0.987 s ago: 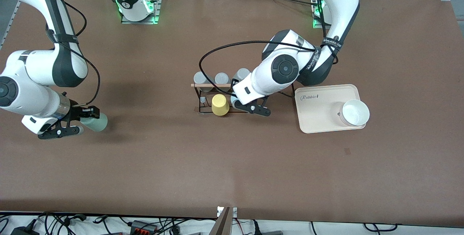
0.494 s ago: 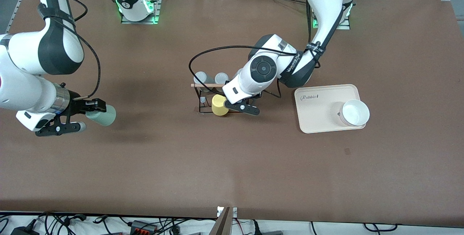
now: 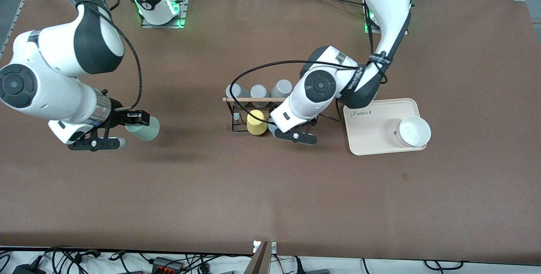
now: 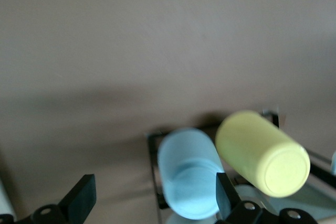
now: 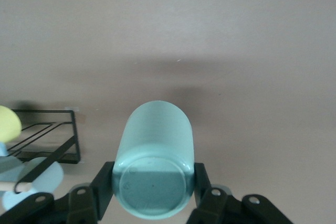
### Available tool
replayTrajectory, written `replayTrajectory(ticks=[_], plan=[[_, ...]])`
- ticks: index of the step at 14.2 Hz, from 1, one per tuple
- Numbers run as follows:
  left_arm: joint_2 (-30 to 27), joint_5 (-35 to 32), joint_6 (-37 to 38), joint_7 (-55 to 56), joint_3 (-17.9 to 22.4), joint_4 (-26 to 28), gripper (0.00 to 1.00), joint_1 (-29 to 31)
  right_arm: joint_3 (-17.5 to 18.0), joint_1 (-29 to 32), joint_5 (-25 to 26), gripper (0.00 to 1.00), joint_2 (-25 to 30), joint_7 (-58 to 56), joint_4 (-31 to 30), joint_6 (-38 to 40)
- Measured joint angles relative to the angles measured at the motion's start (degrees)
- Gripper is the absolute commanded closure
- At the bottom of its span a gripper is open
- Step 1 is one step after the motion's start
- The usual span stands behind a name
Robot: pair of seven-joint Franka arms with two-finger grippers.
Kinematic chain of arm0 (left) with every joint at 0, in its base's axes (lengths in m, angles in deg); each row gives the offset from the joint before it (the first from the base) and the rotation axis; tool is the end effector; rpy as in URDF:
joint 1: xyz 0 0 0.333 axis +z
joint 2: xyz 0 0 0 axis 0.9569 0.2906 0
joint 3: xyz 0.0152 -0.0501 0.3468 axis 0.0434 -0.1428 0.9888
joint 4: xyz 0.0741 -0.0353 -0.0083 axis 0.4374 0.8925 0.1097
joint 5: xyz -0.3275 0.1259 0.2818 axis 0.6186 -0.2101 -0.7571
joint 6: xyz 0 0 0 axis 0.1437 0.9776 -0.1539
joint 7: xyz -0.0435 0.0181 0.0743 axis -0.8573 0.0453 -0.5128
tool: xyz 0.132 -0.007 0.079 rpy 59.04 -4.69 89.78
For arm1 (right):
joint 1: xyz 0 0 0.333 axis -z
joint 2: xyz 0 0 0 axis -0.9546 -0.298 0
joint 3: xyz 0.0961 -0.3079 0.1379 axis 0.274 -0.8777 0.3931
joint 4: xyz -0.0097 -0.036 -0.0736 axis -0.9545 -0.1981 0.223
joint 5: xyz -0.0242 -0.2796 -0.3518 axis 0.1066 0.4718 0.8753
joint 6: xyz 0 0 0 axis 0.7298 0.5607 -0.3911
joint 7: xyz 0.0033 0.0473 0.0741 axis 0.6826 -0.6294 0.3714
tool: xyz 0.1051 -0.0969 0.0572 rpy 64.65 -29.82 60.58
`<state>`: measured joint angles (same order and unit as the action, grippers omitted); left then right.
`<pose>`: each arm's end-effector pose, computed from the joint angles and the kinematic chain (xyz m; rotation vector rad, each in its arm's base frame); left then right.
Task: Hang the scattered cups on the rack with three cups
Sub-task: 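Move the right gripper's blue cup to the rack while the left gripper withdraws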
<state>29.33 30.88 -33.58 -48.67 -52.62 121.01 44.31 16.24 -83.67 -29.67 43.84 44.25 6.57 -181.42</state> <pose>0.6755 -0.4557 0.3173 2.9645 -0.1117 -0.0798 0.7109 0.1710 0.4329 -3.0926 -0.0257 0.2045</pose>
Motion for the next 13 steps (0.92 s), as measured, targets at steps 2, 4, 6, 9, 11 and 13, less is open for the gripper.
replayTrajectory(ticks=[2,4,6,9,11,13], plan=[[-2.61,-0.31,2.15,0.39,0.38,-0.36,0.00,5.05,0.02,-2.27,-0.06,0.63,0.01,2.06,0.00,0.03],[-5.70,-0.62,7.90,0.19,0.69,-0.50,0.00,11.20,0.06,-4.93,-0.09,0.64,0.01,5.92,0.02,-0.10],[-8.97,-0.72,12.91,0.14,0.71,-0.65,0.00,17.50,0.08,-7.92,-0.10,0.64,-0.17,9.78,0.34,-0.38],[-15.53,-0.72,20.95,-0.04,0.73,-1.04,0.00,24.27,0.08,-11.90,-0.10,0.64,-2.11,16.65,2.47,-0.93],[-19.36,-0.74,24.24,0.00,0.77,-0.76,0.00,26.60,0.08,-14.30,-0.10,0.64,-3.97,21.11,3.65,-3.08],[-20.61,-0.76,26.11,-0.06,0.73,0.31,0.00,27.92,0.07,-16.39,-0.10,0.64,-5.79,24.86,4.05,-5.96]])
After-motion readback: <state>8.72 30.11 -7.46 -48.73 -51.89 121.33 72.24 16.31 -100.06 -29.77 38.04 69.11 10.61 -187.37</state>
